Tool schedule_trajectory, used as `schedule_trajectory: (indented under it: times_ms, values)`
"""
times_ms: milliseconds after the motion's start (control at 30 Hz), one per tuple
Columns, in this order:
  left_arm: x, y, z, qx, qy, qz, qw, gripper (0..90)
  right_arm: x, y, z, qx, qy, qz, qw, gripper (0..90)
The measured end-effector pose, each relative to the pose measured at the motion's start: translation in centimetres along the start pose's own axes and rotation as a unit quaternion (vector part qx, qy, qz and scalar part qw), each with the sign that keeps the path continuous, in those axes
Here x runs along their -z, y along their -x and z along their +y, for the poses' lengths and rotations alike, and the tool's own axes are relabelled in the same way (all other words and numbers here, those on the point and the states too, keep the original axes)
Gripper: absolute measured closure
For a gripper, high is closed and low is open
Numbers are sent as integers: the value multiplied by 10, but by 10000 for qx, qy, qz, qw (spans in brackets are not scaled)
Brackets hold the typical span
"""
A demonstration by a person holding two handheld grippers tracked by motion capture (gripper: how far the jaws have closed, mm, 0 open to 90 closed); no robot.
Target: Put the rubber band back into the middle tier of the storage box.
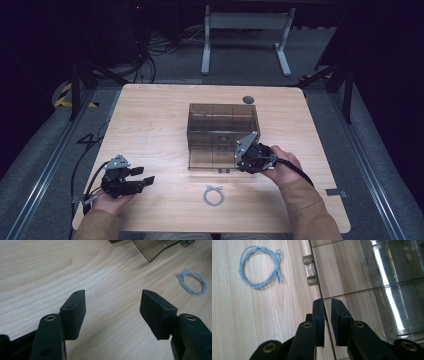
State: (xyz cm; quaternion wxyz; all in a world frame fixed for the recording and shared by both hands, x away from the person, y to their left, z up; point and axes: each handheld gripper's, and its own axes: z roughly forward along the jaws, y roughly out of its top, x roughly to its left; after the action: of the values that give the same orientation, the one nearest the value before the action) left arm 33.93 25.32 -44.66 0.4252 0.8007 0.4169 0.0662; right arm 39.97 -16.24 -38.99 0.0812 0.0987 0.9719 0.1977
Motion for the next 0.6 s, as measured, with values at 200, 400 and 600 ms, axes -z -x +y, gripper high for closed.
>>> schedule_trajectory:
  times_ms: [200,400,600]
  values:
    - [-1,0,1,-23,-15,-9,10000,385,5,-3,1,-42,154,-24,9999,762]
    - [-1,0,2,-15,11,-16,10000,382,11,-4,5,-511,214,155,9983,676]
    - [-3,0,5,-35,19,-28,10000,382,17,-11,9,-630,204,99,9978,643]
